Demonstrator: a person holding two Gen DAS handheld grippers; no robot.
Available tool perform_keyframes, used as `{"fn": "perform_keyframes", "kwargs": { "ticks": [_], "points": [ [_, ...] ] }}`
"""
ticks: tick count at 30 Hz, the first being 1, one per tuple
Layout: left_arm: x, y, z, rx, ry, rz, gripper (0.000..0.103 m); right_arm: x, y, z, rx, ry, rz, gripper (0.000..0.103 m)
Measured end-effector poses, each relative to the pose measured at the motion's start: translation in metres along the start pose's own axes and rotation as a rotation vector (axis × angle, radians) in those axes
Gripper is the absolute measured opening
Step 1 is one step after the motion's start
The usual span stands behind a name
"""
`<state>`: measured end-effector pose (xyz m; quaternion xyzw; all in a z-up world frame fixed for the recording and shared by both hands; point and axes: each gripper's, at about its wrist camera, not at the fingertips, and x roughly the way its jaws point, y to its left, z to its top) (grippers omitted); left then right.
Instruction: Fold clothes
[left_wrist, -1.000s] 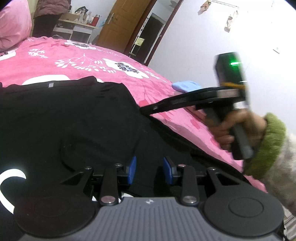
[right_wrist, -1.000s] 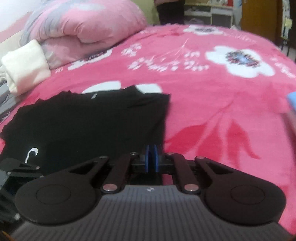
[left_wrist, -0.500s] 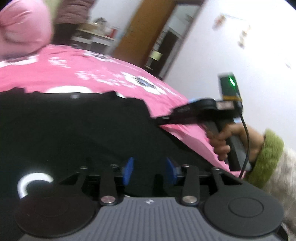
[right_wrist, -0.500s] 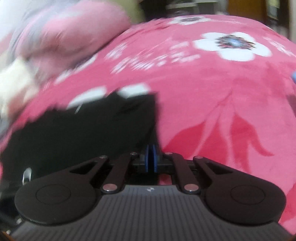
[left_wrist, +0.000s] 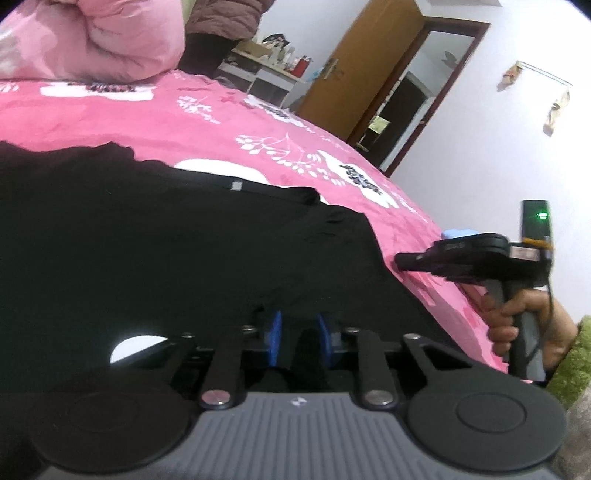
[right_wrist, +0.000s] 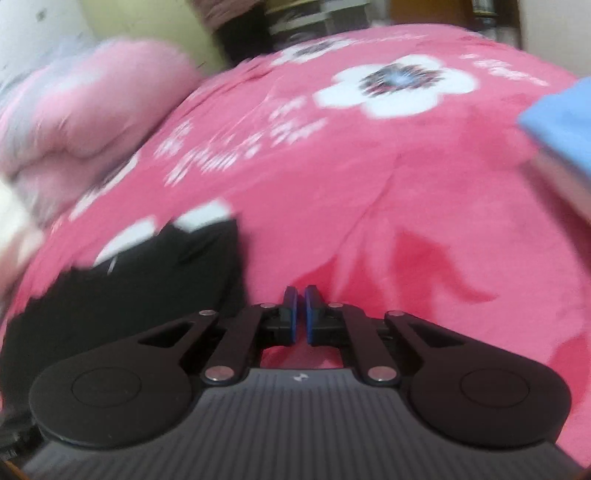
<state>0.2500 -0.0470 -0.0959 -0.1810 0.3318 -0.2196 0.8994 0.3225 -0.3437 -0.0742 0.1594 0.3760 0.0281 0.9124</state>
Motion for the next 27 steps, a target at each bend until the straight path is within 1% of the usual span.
{"fn": "perform_keyframes", "kwargs": {
  "ticks": [2,4,8,10,11,12,14,15,21,23,25,26,27],
  "points": [
    [0.0,0.0,0.0,0.0,0.0,0.008,0.017,-0.006,0.012,0.002,-0.062,-0.006,0.039,0.008],
    [0.0,-0.002,0.0,0.01,-0.003,0.019,0.017,-0.004,0.024,0.001,-0.082,0.029,0.146,0.007],
    [0.0,-0.001,-0.001,0.004,-0.004,0.021,0.017,0.024,0.026,0.004,-0.09,0.046,0.04,0.006],
    [0.001,0.001,0.0,-0.003,-0.003,0.019,0.016,0.025,0.006,0.013,0.032,0.002,0.022,0.002],
    [0.001,0.002,0.0,-0.007,-0.003,0.018,0.016,0.023,0.002,0.016,0.052,-0.019,-0.026,0.002],
    [0.001,0.002,0.0,-0.009,-0.003,0.017,0.016,0.017,0.0,0.018,0.047,-0.029,-0.037,0.007],
    [0.001,0.003,0.0,-0.012,-0.004,0.016,0.016,0.002,0.001,0.013,0.03,-0.004,0.017,0.008],
    [0.002,0.003,0.001,-0.013,-0.003,0.016,0.016,-0.004,0.004,0.008,0.023,0.018,0.072,0.008],
    [0.004,0.004,0.001,-0.021,-0.001,0.015,0.015,-0.043,-0.007,-0.045,0.009,0.154,0.126,0.007],
    [0.004,0.005,0.001,-0.022,0.0,0.015,0.015,-0.072,-0.018,-0.054,0.029,0.136,0.028,0.007],
    [0.004,0.004,0.001,-0.021,-0.001,0.016,0.015,-0.095,-0.014,-0.059,-0.036,0.101,-0.049,0.011],
    [0.004,0.004,0.001,-0.022,-0.001,0.015,0.015,-0.103,-0.008,-0.06,-0.057,0.084,-0.047,0.011],
    [0.004,0.005,0.002,-0.024,-0.001,0.014,0.015,-0.107,0.001,-0.06,-0.078,0.069,-0.011,0.011]
  ]
}}
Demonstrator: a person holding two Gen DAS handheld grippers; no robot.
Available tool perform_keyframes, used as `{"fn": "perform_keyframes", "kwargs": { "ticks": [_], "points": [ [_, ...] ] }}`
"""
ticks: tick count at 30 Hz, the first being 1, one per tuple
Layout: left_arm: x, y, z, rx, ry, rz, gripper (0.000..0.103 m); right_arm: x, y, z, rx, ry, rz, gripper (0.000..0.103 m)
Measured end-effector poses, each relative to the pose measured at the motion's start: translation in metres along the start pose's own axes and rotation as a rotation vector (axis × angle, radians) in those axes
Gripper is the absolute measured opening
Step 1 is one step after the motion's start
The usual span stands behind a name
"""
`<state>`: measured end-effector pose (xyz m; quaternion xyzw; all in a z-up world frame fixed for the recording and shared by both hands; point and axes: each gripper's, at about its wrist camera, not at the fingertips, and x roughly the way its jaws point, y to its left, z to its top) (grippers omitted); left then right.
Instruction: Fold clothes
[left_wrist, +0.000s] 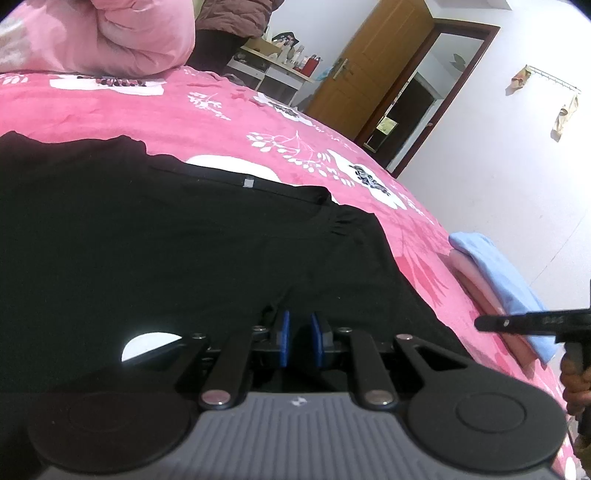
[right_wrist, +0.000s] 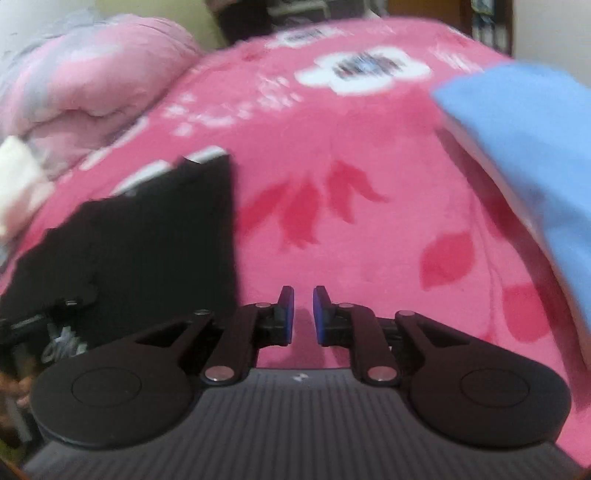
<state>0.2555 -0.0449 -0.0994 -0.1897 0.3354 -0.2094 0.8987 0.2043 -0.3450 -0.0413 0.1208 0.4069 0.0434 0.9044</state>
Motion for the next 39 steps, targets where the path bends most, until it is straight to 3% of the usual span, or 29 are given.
{"fn": "perform_keyframes", "kwargs": {
  "ticks": [3,6,8,10,12,16,19,21,25,29,32,34,37,39],
  "points": [
    [0.0,0.002,0.0,-0.01,0.001,-0.007,0.015,0.01,0.03,-0.002,-0.103,0.015,0.074,0.01],
    [0.0,0.003,0.0,-0.018,0.002,-0.012,0.015,0.019,0.039,-0.029,-0.206,0.121,-0.011,0.01],
    [0.001,0.003,0.001,-0.019,0.003,-0.016,0.015,-0.005,0.027,-0.048,-0.152,0.092,-0.028,0.01],
    [0.001,0.003,0.001,-0.018,0.005,-0.02,0.015,-0.027,0.018,-0.057,-0.08,0.096,-0.105,0.012],
    [0.002,0.003,0.001,-0.02,0.006,-0.028,0.018,-0.038,0.026,-0.059,-0.105,0.07,-0.135,0.014],
    [0.002,0.006,0.001,-0.037,0.006,-0.065,0.023,-0.031,0.076,-0.045,-0.169,-0.026,-0.023,0.014],
    [0.002,0.009,0.0,-0.055,0.001,-0.079,0.023,-0.01,0.107,-0.058,-0.178,0.012,0.06,0.016],
    [0.002,0.013,-0.001,-0.073,-0.002,-0.094,0.023,-0.006,0.116,-0.081,-0.17,0.003,0.045,0.016],
    [0.003,0.018,0.0,-0.105,-0.004,-0.118,0.023,-0.045,0.114,-0.119,-0.129,-0.024,0.061,0.022],
    [0.004,0.017,0.0,-0.106,-0.006,-0.115,0.023,-0.059,0.12,-0.113,-0.121,-0.076,0.047,0.028],
    [0.003,0.014,0.0,-0.092,-0.006,-0.1,0.023,-0.054,0.126,-0.096,-0.104,-0.161,0.104,0.033],
    [0.003,0.011,0.0,-0.08,-0.006,-0.087,0.023,-0.037,0.131,-0.093,-0.121,-0.162,0.111,0.043],
    [0.003,0.013,0.0,-0.095,-0.008,-0.09,0.023,-0.016,0.129,-0.113,-0.145,-0.077,0.112,0.044],
    [0.004,0.014,0.0,-0.105,-0.008,-0.094,0.023,-0.032,0.119,-0.131,-0.115,-0.127,0.193,0.046]
  ]
}}
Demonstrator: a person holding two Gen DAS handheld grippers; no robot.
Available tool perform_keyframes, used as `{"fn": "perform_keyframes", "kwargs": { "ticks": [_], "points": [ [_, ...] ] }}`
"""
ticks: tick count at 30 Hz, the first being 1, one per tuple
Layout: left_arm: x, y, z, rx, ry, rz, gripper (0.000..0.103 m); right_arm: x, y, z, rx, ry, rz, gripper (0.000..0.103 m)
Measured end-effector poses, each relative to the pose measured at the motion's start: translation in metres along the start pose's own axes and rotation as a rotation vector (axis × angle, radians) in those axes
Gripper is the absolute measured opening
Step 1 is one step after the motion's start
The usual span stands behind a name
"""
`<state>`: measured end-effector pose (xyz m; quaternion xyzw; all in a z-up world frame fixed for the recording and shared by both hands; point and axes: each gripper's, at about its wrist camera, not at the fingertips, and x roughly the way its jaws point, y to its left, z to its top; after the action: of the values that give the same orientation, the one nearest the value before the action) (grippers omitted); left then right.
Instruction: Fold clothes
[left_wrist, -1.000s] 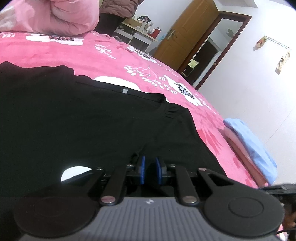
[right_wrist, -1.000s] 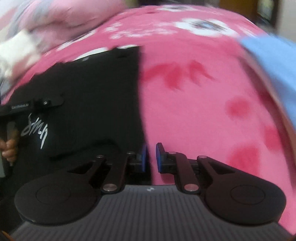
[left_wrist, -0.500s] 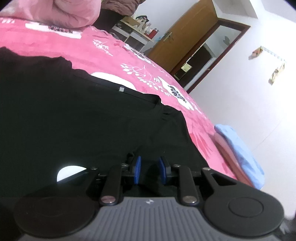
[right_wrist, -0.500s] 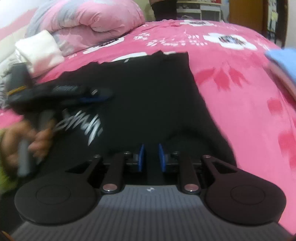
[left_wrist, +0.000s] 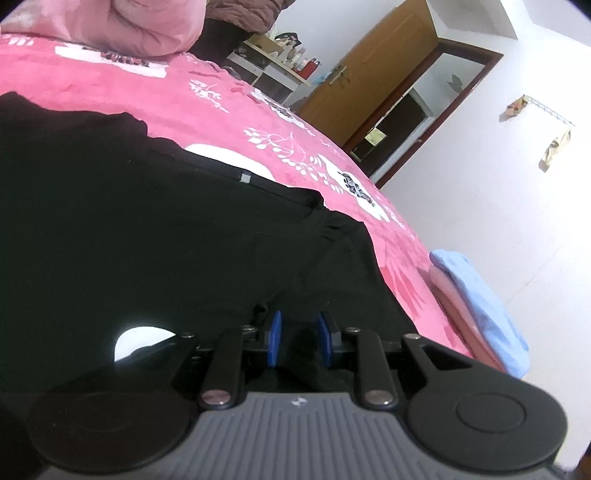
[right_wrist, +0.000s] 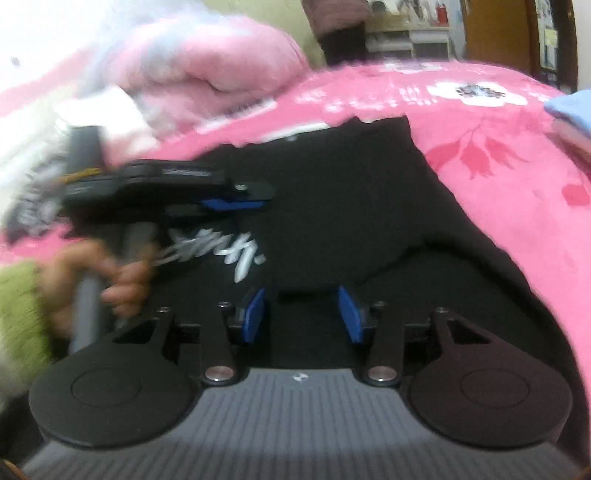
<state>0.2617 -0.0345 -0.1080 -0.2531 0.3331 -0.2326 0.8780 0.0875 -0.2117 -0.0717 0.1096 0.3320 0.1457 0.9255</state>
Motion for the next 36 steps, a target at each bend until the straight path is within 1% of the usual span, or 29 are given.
{"fn": "perform_keyframes", "kwargs": {
  "ticks": [1,4,6,7,9,10,11,12,13,14,16,18,20,22,24,29,34,36],
  "points": [
    [0.0,0.0,0.0,-0.004,0.0,0.0,0.023,-0.009,-0.003,-0.008,0.016,-0.029,0.039,0.047],
    [-0.002,-0.002,0.002,-0.015,0.007,0.019,0.023,-0.027,-0.032,-0.024,0.172,-0.106,0.191,0.05],
    [-0.005,-0.005,0.003,-0.015,0.018,0.041,0.023,-0.03,-0.052,-0.029,0.301,-0.134,0.268,0.05],
    [-0.007,-0.007,0.004,-0.015,0.025,0.053,0.023,-0.032,-0.061,-0.031,0.363,-0.148,0.305,0.05],
    [-0.018,-0.012,0.005,-0.012,0.015,0.094,0.024,-0.031,-0.066,-0.032,0.399,-0.156,0.335,0.05],
    [-0.024,-0.015,0.005,-0.01,0.007,0.117,0.028,-0.03,-0.065,-0.031,0.391,-0.149,0.326,0.05],
    [-0.03,-0.018,0.006,-0.009,-0.002,0.14,0.047,-0.028,-0.063,-0.031,0.383,-0.142,0.317,0.05],
    [-0.036,-0.021,0.006,-0.007,-0.01,0.164,0.058,-0.028,-0.059,-0.03,0.363,-0.139,0.306,0.051],
    [-0.042,-0.024,0.006,-0.005,-0.019,0.187,0.065,-0.028,-0.056,-0.03,0.344,-0.136,0.296,0.054],
    [-0.05,-0.028,0.007,0.007,-0.03,0.203,0.067,-0.028,-0.054,-0.03,0.332,-0.136,0.293,0.054],
    [-0.07,-0.038,0.01,0.046,-0.039,0.2,0.07,-0.028,-0.055,-0.031,0.334,-0.138,0.295,0.055],
    [-0.094,-0.046,0.013,0.064,-0.051,0.201,0.076,-0.028,-0.057,-0.031,0.339,-0.14,0.297,0.055],
    [-0.122,-0.051,0.014,0.062,-0.074,0.214,0.086,-0.029,-0.057,-0.032,0.335,-0.141,0.294,0.055],
    [-0.15,-0.055,0.014,0.054,-0.099,0.227,0.092,-0.028,-0.056,-0.033,0.324,-0.141,0.284,0.055],
    [-0.175,-0.056,0.011,0.028,-0.126,0.239,0.093,-0.028,-0.054,-0.034,0.311,-0.141,0.274,0.055],
    [-0.234,-0.044,-0.006,-0.034,-0.182,0.284,0.099,-0.026,-0.048,-0.034,0.272,-0.139,0.258,0.06],
    [-0.274,-0.032,-0.027,-0.059,-0.21,0.354,0.101,-0.025,-0.042,-0.034,0.221,-0.133,0.253,0.07],
    [-0.287,-0.026,-0.035,-0.066,-0.214,0.367,0.101,-0.025,-0.041,-0.033,0.207,-0.129,0.249,0.072]
  ]
}}
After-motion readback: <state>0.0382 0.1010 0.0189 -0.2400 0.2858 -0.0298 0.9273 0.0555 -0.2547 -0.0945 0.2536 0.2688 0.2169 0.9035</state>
